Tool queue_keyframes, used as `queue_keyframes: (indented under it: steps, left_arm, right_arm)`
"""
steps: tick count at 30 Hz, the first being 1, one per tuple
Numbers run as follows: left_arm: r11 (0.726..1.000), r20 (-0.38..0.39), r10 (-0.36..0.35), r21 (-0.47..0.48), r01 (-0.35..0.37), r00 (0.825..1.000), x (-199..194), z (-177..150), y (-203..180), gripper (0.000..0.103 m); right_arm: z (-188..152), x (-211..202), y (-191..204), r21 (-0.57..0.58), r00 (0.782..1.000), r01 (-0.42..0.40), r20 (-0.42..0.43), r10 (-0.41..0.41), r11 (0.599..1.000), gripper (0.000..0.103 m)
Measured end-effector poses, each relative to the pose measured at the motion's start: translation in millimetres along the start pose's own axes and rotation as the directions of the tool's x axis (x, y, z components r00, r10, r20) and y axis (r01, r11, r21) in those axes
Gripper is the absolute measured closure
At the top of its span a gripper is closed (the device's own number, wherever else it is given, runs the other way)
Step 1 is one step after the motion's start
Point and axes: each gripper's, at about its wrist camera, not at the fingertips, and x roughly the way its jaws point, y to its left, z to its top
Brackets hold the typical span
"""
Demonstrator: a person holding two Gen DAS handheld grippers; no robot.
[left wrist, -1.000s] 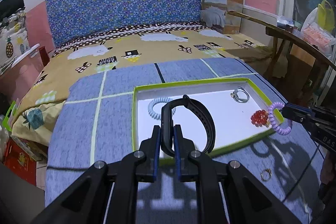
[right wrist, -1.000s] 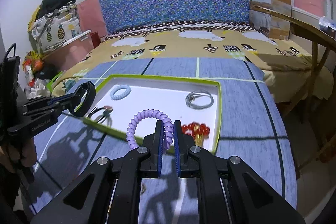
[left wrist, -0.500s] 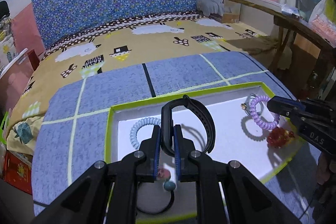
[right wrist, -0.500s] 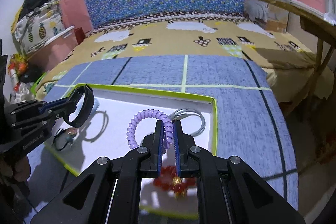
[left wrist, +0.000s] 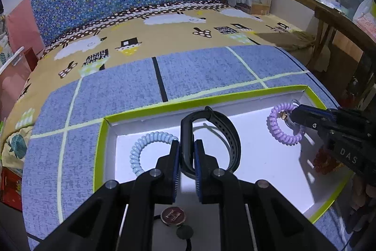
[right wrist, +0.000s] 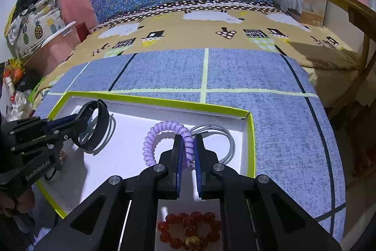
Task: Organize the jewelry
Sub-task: 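Open both tools to drop the black band and lavender hair tie into the box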
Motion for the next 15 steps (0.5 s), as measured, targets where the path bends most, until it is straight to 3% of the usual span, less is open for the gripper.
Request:
queue_keyframes:
  steps: [15]
  left_arm:
    - [1.0, 0.037, -0.024, -0.004, 0.024, 0.999, -13.1, -2.1, 1.0, 0.088]
  right_arm:
    - [-1.6, -13.6, 1.8, 0.01, 1.0, -0.01, 0.022, 0.01, 1.0, 0.086]
